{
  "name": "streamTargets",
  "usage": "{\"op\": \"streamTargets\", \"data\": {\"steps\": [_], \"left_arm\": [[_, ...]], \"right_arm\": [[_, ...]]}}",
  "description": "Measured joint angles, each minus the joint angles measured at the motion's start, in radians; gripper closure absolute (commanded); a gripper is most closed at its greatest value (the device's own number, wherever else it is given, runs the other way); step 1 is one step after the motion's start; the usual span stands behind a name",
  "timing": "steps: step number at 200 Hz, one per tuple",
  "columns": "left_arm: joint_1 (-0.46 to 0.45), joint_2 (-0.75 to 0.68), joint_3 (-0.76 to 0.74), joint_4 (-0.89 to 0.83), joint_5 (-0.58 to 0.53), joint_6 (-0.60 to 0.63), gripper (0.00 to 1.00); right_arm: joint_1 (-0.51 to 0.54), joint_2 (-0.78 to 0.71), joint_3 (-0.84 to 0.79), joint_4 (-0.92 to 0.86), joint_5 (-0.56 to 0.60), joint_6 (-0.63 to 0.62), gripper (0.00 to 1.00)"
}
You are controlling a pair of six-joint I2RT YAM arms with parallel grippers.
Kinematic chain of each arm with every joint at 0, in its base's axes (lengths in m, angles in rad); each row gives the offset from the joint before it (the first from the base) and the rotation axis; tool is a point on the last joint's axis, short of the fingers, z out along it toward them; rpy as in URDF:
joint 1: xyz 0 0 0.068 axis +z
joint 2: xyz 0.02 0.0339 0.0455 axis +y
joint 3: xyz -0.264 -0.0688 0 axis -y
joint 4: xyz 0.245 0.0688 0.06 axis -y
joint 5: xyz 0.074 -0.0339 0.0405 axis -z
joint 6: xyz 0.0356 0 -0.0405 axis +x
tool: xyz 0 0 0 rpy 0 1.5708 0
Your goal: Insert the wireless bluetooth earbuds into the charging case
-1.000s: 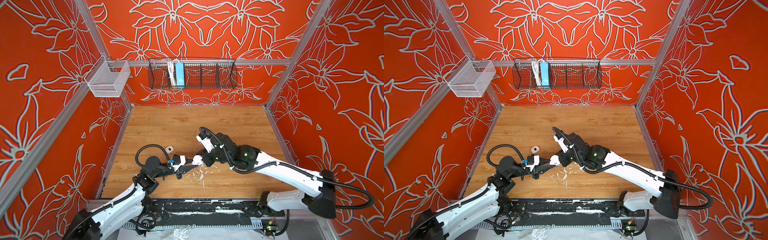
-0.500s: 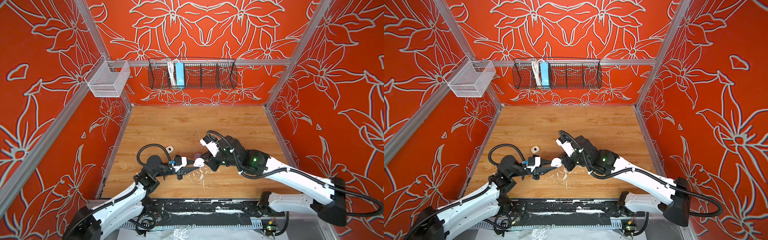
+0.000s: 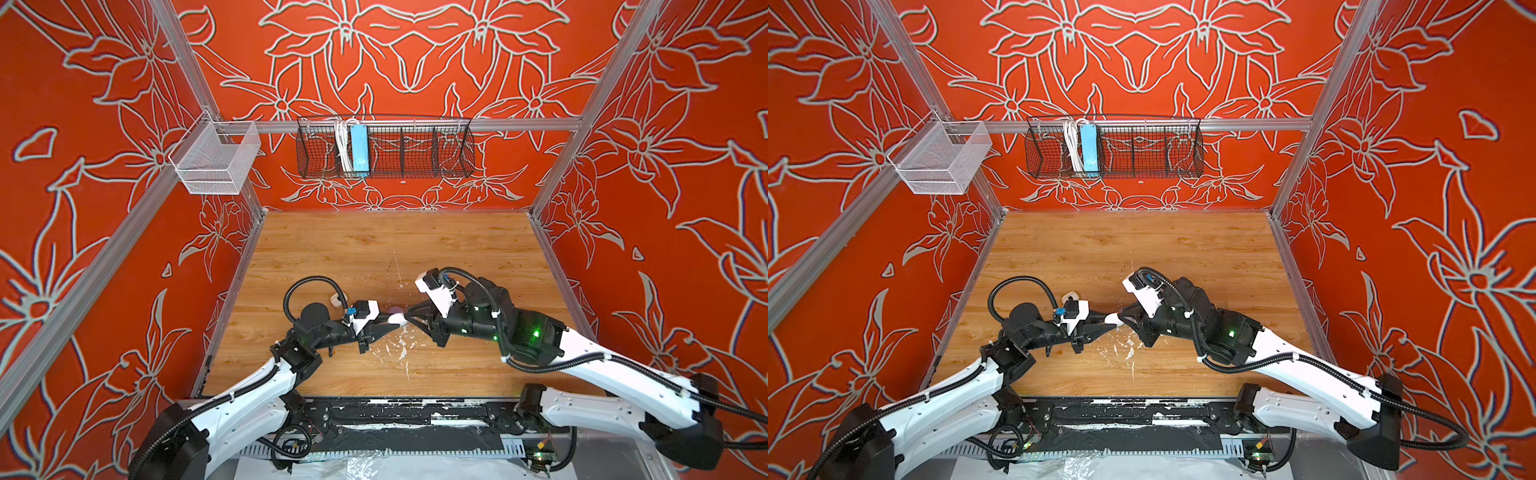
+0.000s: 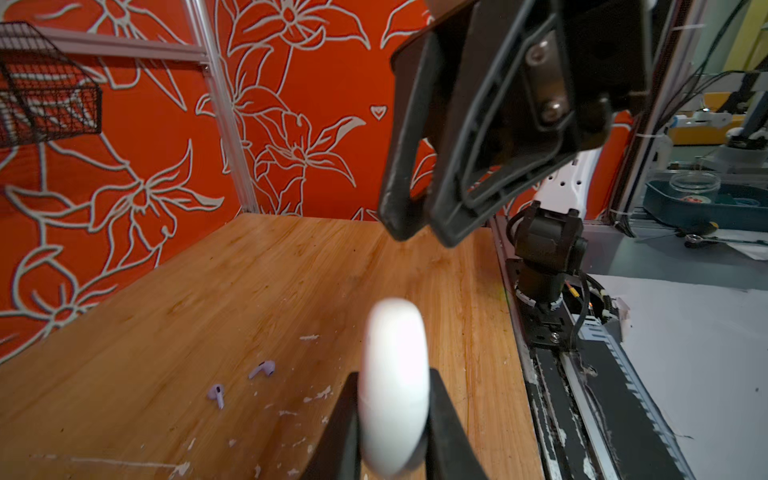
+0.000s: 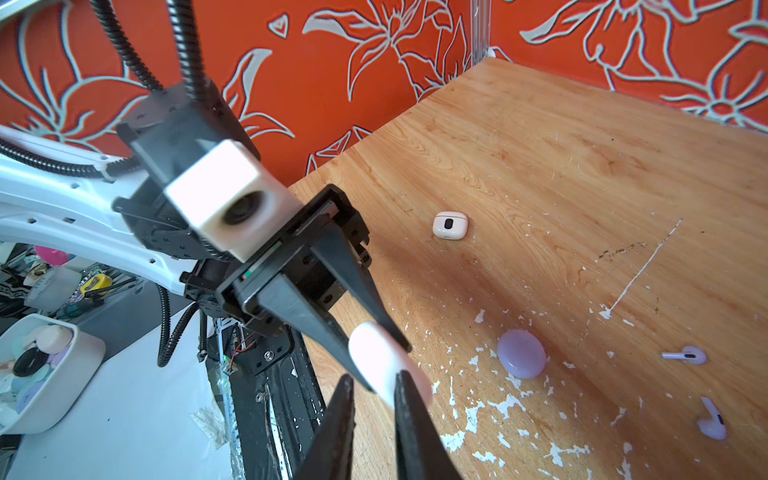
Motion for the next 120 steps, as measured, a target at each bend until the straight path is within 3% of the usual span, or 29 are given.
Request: {"op": "streamTargets", "data": {"steps": [25, 52, 85, 120], "left_arm": [[0.027, 0.03, 0.002, -0.002, -0.103, -0.074, 1.0], [0.109, 0.138, 0.048, -0.066, -0.309, -0.254, 1.0], [0.249, 0.308, 0.195, -0.274, -0.47, -0.495, 1.0], [0.273, 0.382, 0.28, -0.384, -0.504, -0.595, 1.0]], "right_arm": [[0.001, 0.006, 0.006, -0.053, 0.157, 0.019, 0.66], [-0.011, 0.045, 0.008, -0.109, 0.291, 0.055, 0.54], [-0.058, 0.152, 0.008, -0.134, 0.322, 0.08, 0.45], [-0.096, 0.312, 0.008, -0.134, 0.296, 0.107, 0.32]]}}
